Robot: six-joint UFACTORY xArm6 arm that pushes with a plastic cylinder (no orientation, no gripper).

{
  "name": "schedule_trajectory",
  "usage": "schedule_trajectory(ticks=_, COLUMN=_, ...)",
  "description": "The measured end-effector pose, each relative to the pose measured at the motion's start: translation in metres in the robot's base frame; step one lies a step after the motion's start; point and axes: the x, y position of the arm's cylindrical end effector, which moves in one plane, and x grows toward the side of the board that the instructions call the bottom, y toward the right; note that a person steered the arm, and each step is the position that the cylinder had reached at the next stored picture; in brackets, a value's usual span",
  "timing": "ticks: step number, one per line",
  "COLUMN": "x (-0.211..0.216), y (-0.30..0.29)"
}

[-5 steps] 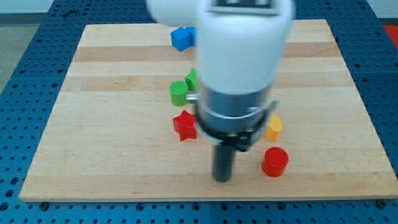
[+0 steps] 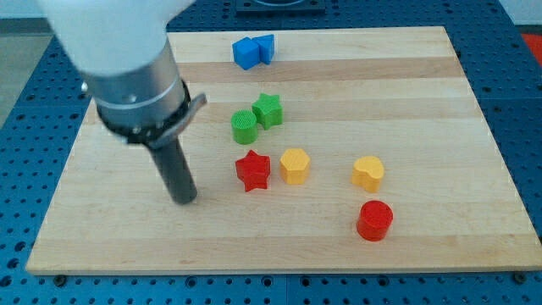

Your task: Slide the red star close to the red circle

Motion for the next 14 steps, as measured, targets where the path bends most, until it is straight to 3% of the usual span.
schedule_trajectory(ticks=1, x=-0.035, y=0.031)
schedule_trajectory(ticks=2, x=-0.040, y=0.058)
schedule_trajectory(ticks=4, x=-0.013, y=0.112)
schedule_trajectory(ticks=5, x=0.014, y=0.112)
schedule_trajectory(ticks=8, x=0.019, y=0.111)
schedule_trajectory(ticks=10, x=0.048, y=0.061)
schedule_trajectory(ticks=14, x=0.031, y=0.106)
